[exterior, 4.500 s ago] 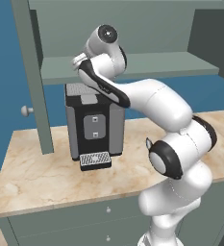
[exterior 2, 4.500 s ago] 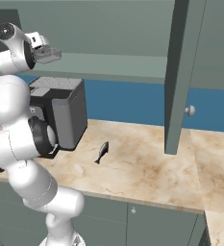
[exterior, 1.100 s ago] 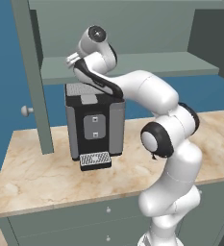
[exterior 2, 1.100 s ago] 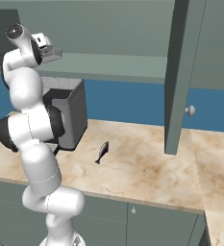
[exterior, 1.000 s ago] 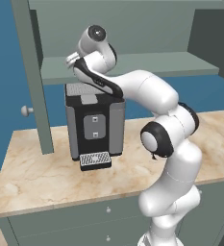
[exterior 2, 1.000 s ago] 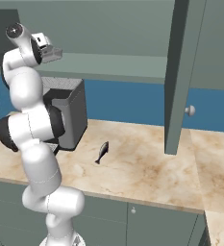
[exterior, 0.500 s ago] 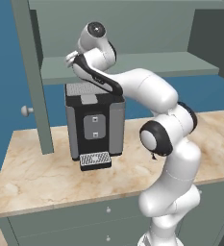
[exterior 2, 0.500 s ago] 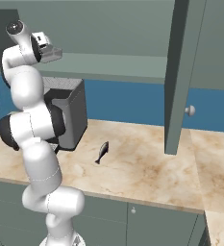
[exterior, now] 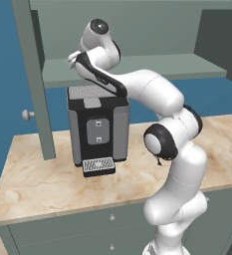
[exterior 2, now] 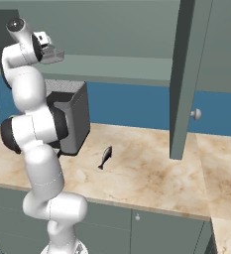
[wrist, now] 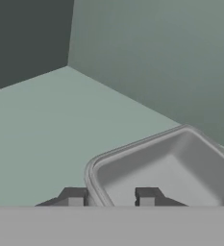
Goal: Retrieve the tupperware from the cabinet, then place the raw meat into the tupperware to avoid contamination.
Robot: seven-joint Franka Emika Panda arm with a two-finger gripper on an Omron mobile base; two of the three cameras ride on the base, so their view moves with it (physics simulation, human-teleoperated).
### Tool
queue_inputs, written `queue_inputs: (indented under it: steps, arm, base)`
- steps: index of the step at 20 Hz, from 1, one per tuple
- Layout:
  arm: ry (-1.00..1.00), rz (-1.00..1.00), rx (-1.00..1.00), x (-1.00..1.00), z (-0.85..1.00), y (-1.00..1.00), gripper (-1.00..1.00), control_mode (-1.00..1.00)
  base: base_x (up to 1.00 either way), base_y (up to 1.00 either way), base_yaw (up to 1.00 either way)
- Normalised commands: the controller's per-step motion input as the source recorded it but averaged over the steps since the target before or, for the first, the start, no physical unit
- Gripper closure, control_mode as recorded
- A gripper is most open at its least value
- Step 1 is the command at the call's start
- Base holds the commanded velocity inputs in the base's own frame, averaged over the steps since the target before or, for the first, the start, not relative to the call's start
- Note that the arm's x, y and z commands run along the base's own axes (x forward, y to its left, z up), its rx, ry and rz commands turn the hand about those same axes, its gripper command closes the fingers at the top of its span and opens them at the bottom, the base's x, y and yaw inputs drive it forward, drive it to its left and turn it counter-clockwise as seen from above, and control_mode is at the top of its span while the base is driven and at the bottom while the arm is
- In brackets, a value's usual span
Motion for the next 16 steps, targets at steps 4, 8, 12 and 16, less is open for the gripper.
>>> queue_inputs:
  steps: [4, 8, 12, 16]
  arm:
    - [0.00, 0.00, 0.00, -0.06, -0.01, 0.00, 1.00, -1.00]
    - [0.00, 0.00, 0.00, -0.11, -0.11, 0.00, 1.00, -1.00]
    - [0.00, 0.00, 0.00, -0.16, -0.06, 0.00, 1.00, -1.00]
    - [0.00, 0.00, 0.00, -0.22, 0.00, 0.00, 1.00, -1.00]
  base:
    - [0.00, 0.00, 0.00]
    - [0.00, 0.00, 0.00]
    - [0.00, 0.00, 0.00]
    - [0.00, 0.00, 0.00]
